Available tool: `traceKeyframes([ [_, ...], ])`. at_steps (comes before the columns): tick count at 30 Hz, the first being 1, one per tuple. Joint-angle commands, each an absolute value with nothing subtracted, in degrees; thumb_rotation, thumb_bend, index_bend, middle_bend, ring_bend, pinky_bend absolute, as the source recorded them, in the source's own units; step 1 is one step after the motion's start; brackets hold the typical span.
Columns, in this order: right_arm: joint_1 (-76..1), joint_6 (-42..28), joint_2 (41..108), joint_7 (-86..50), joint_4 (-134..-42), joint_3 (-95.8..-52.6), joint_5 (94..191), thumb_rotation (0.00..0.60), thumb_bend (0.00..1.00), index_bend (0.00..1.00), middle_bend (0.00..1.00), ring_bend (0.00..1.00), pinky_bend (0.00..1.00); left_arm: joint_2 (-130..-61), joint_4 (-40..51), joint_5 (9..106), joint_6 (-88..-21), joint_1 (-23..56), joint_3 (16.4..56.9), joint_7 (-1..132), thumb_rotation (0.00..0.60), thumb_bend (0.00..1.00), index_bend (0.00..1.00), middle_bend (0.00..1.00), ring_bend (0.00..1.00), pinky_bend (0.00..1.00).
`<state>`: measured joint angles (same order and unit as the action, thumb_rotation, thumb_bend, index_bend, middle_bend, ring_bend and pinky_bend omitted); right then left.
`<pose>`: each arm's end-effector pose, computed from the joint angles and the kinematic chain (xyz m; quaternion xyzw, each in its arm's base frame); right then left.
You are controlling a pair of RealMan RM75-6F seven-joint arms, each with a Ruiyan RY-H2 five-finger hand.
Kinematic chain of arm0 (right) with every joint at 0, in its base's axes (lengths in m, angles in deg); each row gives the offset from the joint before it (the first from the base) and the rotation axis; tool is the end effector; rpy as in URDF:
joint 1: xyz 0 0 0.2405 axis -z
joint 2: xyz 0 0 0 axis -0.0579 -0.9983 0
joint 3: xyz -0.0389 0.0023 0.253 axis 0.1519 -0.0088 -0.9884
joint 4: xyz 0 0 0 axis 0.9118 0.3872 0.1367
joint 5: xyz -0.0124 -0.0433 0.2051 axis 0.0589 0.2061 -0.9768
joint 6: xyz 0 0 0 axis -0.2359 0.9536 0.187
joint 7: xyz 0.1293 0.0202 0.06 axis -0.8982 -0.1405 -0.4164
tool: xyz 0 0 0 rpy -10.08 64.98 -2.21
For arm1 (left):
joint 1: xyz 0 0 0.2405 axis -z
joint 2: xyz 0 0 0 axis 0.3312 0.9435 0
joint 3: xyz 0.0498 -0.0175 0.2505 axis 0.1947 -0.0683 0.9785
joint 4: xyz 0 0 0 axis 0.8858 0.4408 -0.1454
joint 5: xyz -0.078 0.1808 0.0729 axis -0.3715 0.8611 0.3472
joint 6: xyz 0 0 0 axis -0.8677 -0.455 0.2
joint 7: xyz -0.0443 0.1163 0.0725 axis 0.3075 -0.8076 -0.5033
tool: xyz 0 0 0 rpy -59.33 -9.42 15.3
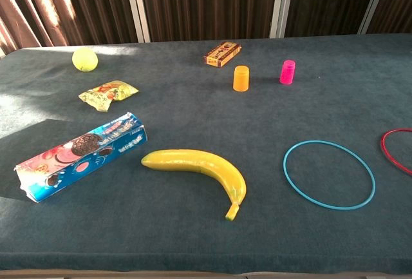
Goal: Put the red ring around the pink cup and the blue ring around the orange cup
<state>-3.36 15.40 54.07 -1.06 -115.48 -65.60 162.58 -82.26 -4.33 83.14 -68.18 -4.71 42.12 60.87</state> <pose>-0.3000 -0.1491 0.1544 0.5917 -0.3886 0.3136 0.6329 -0.3064 0.2368 0.1246 -0.6727 -0.3191 -0.3587 0.5630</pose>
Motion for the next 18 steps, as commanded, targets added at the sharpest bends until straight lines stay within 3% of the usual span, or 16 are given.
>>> traceKeyframes([
  [1, -3.3, 15.4, 54.0, -1.0, -115.5, -65.6, 162.6, 0.6, 0.14, 0.0, 0.02, 0.02, 0.15, -82.0, -4.4, 83.3, -67.9, -4.7, 42.4, 61.5, 0.6, 0.44, 0.01, 0.0, 0.0, 0.06],
  [5, -3.3, 15.7, 54.0, -1.1, -115.1, -65.6, 163.1, 0.6, 0.13, 0.0, 0.02, 0.02, 0.15, -81.7, -4.7, 83.2, -67.4, -4.5, 42.5, 62.0, 0.6, 0.42, 0.01, 0.0, 0.0, 0.06],
  [7, -3.2, 16.0, 54.3, -0.7, -114.7, -65.7, 163.0, 0.6, 0.14, 0.01, 0.08, 0.07, 0.18, -81.6, -5.0, 83.1, -67.2, -4.5, 42.6, 62.0, 0.6, 0.42, 0.01, 0.0, 0.0, 0.06],
  [11, -3.8, 14.0, 54.6, -0.6, -114.6, -65.7, 161.7, 0.6, 0.14, 0.14, 0.26, 0.34, 0.4, -81.2, -5.6, 82.6, -67.4, -4.8, 42.6, 61.4, 0.6, 0.42, 0.01, 0.0, 0.0, 0.07],
  [18, -6.6, 8.9, 55.8, -1.2, -112.3, -65.3, 162.2, 0.6, 0.14, 0.41, 0.55, 0.67, 0.72, -80.6, -7.1, 80.7, -67.7, -5.6, 42.0, 60.1, 0.6, 0.42, 0.04, 0.0, 0.0, 0.09],
])
